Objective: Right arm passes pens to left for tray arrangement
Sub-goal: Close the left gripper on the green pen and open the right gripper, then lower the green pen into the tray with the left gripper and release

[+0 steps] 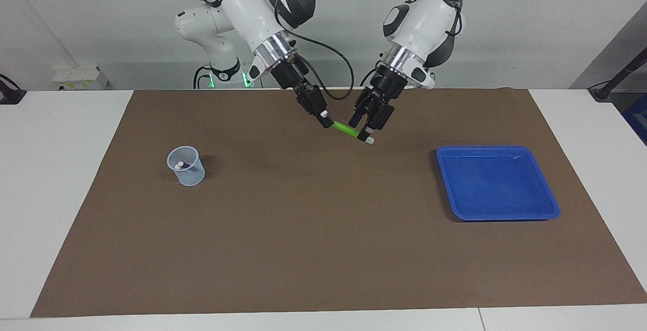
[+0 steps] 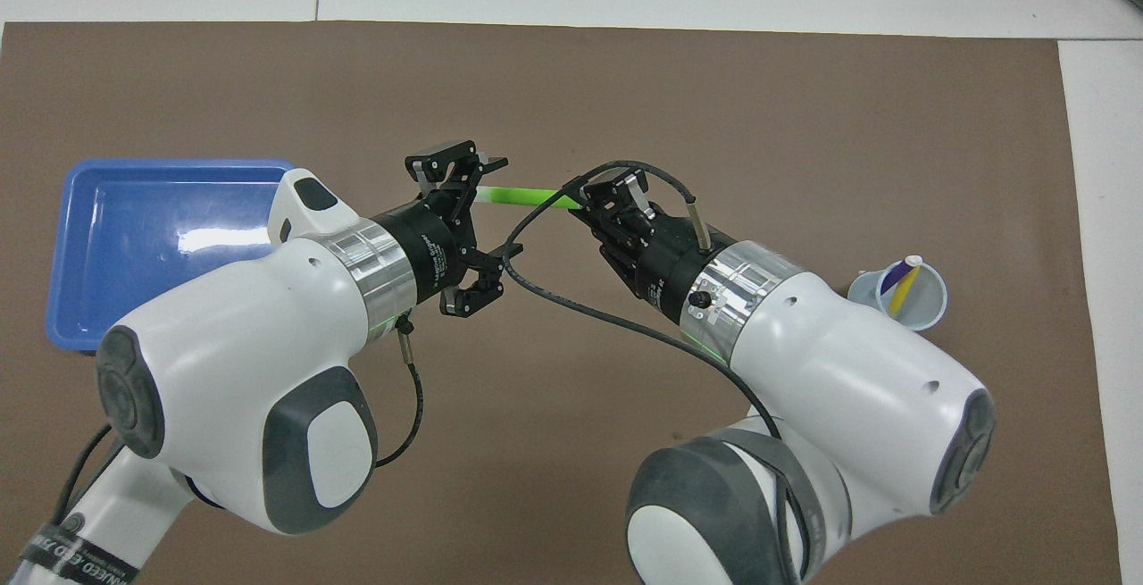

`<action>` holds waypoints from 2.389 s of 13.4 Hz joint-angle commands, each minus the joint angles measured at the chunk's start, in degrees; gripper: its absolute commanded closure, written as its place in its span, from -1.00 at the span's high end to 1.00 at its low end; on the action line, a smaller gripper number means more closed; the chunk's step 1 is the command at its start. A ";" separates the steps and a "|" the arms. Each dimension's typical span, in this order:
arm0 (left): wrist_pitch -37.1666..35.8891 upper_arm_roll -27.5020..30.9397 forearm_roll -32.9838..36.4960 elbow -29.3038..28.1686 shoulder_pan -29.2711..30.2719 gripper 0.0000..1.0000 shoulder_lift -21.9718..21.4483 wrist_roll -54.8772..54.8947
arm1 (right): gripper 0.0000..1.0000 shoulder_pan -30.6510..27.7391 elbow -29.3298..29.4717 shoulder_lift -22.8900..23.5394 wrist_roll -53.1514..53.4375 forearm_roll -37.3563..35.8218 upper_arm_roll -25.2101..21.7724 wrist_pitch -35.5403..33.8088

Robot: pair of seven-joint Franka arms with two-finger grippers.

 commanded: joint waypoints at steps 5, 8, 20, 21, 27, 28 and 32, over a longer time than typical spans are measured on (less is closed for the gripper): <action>1.45 0.20 -0.34 1.59 -1.02 0.05 1.61 -0.11 | -1.00 -0.09 -1.09 -1.28 -2.04 1.54 -0.19 -0.63; 0.83 0.20 -0.34 1.59 -1.02 -0.73 1.61 -0.37 | -1.00 -0.09 -1.09 -1.28 -2.12 1.54 -0.19 -0.63; -2.14 0.28 -0.34 1.41 -1.02 -1.00 1.17 4.09 | 1.00 -1.83 -0.21 -1.28 -5.35 0.93 -0.63 -5.78; -4.07 0.37 -0.34 1.41 -0.32 -1.00 0.91 6.72 | 1.00 -3.67 0.05 -1.46 -10.16 0.66 -0.63 -9.73; -24.09 0.81 -0.34 1.59 9.07 -1.00 -1.29 40.17 | 1.00 -14.40 -0.03 -3.74 -31.10 -16.43 -0.81 -34.95; -27.00 0.81 -0.17 1.50 11.00 -1.00 -1.73 46.41 | 1.00 -16.24 -0.03 -4.44 -34.52 -21.35 -0.81 -38.73; -36.76 0.90 10.36 1.94 17.16 -1.00 -2.34 64.80 | 1.00 -24.06 -0.47 -5.32 -54.72 -29.63 -0.72 -46.06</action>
